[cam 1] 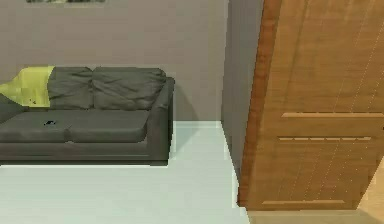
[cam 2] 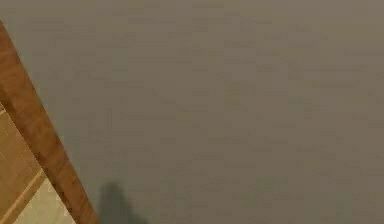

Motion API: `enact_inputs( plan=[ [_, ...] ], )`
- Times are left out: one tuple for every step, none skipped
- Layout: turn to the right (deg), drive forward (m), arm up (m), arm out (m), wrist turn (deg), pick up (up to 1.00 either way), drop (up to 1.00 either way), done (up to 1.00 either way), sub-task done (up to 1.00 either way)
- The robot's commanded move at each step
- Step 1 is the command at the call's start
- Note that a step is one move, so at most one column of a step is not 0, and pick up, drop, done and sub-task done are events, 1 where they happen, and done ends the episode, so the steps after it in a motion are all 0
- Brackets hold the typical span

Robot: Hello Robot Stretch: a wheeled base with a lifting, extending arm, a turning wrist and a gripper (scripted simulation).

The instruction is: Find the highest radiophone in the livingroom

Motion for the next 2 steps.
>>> enact_inputs(
  plan=[
    [0.0,0.50,0.00,0.00,0.0,0.00,0.00,0.00,0.00],
    [-45.0,0.00,0.00,0.00,0.0,0.00,0.00,0.00,0.00]
  ],
)
